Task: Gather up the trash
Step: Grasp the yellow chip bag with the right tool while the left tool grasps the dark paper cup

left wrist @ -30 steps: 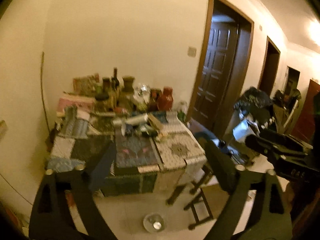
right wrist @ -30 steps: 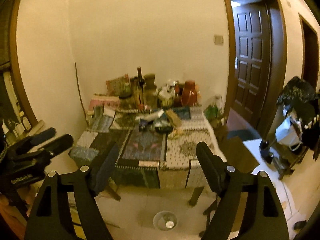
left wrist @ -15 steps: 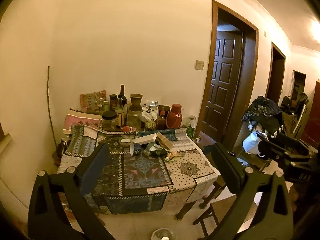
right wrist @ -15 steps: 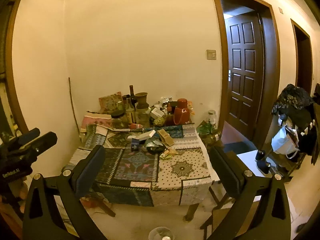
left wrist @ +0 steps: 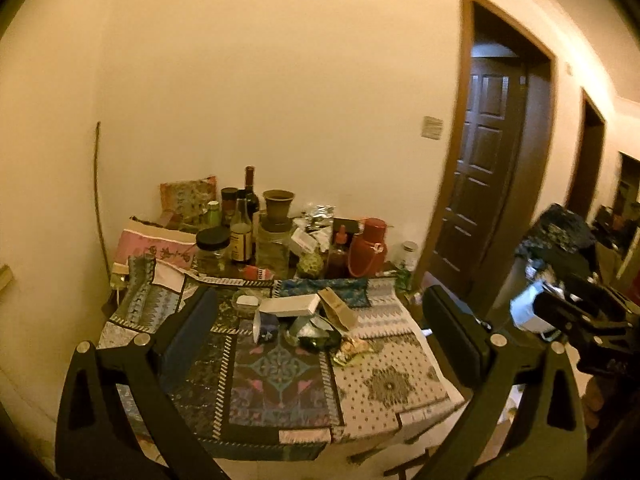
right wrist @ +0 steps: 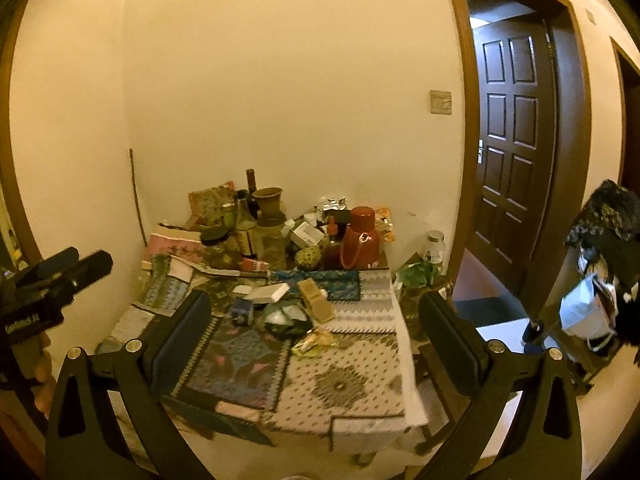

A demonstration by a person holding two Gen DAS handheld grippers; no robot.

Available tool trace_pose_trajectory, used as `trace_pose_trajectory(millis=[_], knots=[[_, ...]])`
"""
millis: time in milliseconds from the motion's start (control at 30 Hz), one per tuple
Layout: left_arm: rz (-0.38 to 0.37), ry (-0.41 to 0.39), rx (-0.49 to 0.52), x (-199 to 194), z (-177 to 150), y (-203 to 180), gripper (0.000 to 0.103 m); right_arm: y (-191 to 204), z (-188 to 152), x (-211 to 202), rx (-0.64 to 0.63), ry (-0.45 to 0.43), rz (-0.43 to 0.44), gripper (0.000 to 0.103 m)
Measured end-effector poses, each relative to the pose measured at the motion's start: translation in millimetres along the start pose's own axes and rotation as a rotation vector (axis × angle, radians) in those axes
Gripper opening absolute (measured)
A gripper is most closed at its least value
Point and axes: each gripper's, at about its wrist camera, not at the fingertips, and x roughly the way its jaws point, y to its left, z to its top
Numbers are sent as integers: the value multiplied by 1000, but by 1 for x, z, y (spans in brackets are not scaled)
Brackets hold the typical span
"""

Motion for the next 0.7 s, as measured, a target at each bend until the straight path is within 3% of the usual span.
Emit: trace_pose_trajectory(millis=[200,433,700], knots=[[82,9,-7,41,2,-10,102,-24,5,41,-34,55,36,103],[186,80,-23,98,-4,4,102,-38,1,96,-7,169,69,103],[191,185,18,170,-19,33,102,-41,-17,166,80,331,67,103]])
